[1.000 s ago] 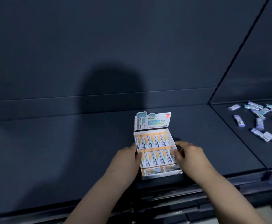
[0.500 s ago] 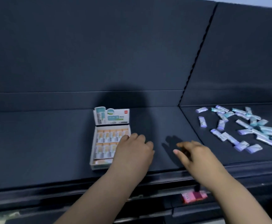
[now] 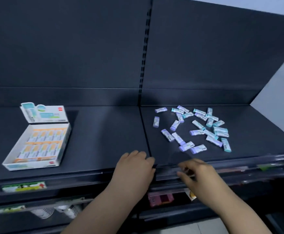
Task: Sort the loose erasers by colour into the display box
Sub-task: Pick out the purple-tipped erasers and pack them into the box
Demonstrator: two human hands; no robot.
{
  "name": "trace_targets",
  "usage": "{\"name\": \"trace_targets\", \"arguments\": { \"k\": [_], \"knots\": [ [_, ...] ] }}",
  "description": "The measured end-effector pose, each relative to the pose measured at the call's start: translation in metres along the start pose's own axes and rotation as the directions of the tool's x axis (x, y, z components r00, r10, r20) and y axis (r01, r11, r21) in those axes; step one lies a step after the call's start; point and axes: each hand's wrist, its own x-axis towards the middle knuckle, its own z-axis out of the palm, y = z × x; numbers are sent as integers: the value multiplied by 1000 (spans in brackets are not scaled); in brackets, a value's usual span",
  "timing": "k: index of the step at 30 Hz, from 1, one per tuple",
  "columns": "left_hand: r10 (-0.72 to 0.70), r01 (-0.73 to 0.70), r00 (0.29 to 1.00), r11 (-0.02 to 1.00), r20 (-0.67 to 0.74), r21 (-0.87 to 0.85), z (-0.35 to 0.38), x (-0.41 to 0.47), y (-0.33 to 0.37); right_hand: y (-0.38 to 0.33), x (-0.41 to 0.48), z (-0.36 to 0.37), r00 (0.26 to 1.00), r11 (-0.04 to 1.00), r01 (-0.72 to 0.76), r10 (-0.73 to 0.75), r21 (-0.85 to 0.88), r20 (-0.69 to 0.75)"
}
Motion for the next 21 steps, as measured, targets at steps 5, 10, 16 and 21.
{"name": "trace_targets", "arguments": {
  "k": [5,10,16,21],
  "knots": [
    [-31,33,999,998,32,-48,2,28,-1,25,29,-5,998,999,-52,51,-15,-33],
    [24,-20,998,999,67,-51,15,69,-7,46,60,-16,992,993,-112,109,-45,-67],
    [72,-64,983,997,167,-51,31,111,12,86,82,-23,991,990,-135,134,-41,-24],
    [28,4,969,992,246,-127,44,132,40,114,104,-30,985,998,26,-17,-50,171]
  ]
}}
